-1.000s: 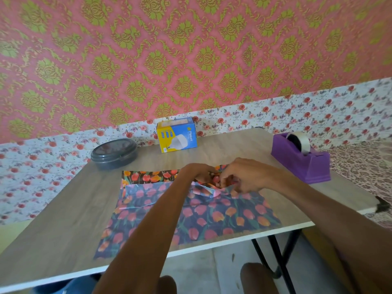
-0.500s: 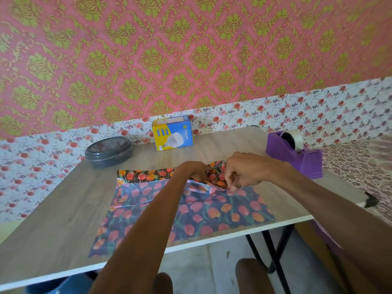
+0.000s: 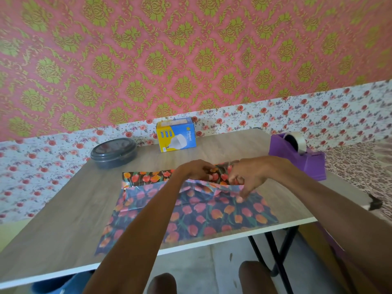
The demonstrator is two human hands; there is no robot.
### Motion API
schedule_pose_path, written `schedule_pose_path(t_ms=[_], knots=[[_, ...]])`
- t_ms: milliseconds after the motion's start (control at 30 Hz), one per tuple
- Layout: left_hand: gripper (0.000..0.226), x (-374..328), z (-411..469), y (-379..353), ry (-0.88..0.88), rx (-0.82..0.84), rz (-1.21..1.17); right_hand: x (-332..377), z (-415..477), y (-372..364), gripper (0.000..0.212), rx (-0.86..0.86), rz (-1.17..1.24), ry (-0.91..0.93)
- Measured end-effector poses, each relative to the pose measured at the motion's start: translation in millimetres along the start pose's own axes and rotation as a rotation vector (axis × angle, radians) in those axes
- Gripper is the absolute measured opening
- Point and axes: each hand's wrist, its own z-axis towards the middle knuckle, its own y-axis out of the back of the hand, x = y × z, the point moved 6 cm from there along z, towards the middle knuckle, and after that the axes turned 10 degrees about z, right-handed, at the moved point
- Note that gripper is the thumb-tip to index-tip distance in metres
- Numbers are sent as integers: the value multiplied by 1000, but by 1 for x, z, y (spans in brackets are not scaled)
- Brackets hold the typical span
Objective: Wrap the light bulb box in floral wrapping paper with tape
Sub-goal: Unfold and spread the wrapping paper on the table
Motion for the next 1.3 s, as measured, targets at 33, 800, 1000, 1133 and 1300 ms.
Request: schedule_pose_path(t_ms=[33,800,1000,1133,1300], knots=[[39,7,-2,3,-1,-52,-103,2,5,1,44,5,-11,-28],[26,121,-47,17,216,-311,6,80,140,8,23,-293,169,-20],[32,130,-48,9,144,-190,77,90,157,8,9,-475,156,14],[35,141,-44,3,144,-82,120,97,144,16,16,-539,129,129],[19,135,-52,-1,96,12,100,111,113,13,20,-490,219,420]])
